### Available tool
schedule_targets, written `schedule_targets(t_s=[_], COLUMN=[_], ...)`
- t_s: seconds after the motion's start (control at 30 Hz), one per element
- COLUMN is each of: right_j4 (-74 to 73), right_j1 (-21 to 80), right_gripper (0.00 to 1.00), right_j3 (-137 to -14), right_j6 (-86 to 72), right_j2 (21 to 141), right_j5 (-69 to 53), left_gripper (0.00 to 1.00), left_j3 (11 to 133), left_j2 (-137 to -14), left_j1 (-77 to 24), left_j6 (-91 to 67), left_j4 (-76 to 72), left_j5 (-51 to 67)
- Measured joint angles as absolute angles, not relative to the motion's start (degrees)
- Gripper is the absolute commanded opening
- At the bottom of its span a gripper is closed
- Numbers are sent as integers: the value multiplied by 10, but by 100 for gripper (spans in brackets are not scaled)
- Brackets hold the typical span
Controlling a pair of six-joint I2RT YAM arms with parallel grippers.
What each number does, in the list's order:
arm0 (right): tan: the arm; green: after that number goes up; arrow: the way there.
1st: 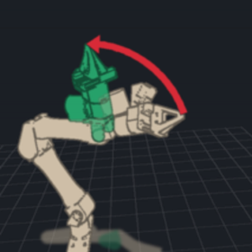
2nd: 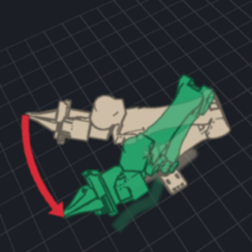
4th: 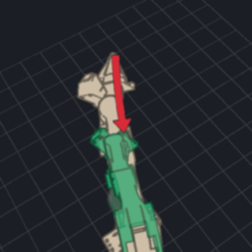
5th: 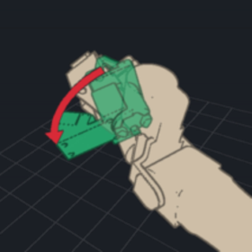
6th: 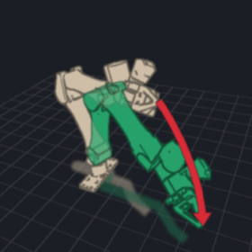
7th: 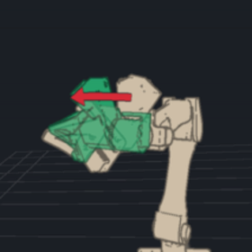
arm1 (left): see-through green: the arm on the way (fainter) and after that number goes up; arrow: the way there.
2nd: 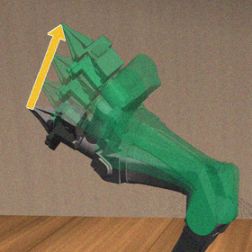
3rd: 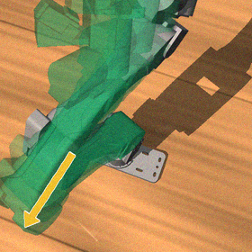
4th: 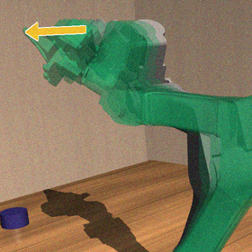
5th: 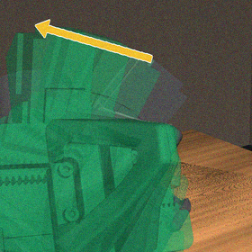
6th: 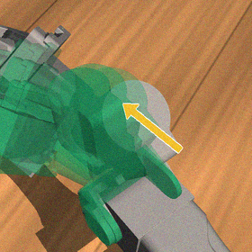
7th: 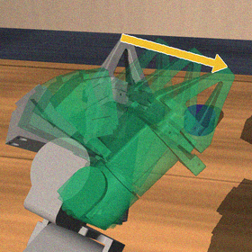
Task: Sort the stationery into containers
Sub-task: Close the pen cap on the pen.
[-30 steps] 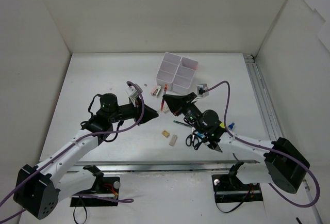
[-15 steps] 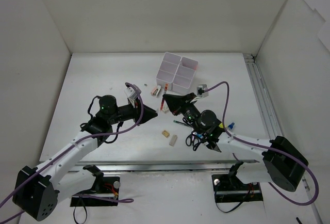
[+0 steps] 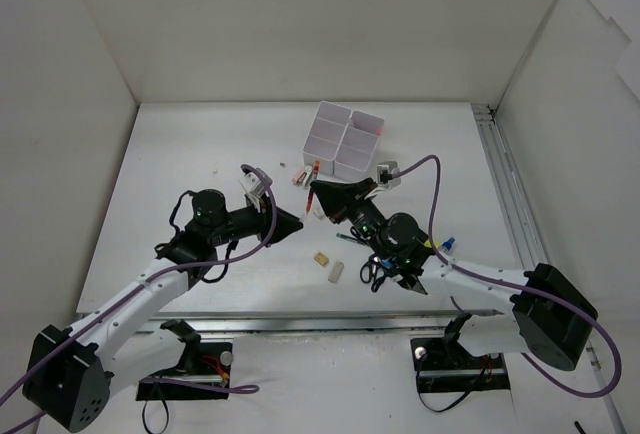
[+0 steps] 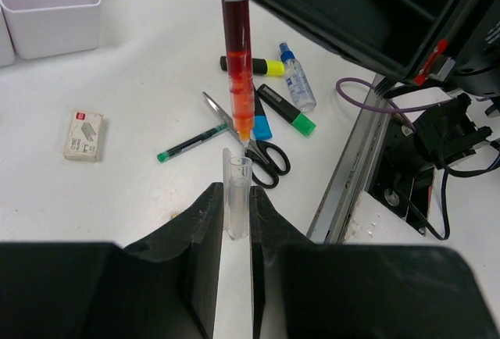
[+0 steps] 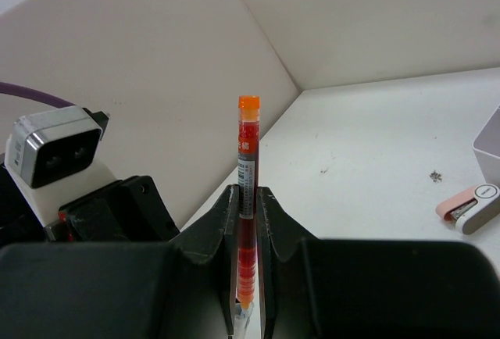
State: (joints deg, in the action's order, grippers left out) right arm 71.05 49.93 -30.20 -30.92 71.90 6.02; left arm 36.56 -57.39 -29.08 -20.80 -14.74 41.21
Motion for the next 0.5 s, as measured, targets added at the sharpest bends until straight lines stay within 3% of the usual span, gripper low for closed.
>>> schedule_targets(t_s=[0.5], right_j4=[711], right_j1=[507], right_gripper=[0], right_j3=[-314], right_j6=[-297], right_j2=[721], right_j5=[57], left_gripper=[0], left_j3=[350], left_j2=[-568], left_j1=[-291], left_j6=[-228], left_j4=[-158], left_j5=[406])
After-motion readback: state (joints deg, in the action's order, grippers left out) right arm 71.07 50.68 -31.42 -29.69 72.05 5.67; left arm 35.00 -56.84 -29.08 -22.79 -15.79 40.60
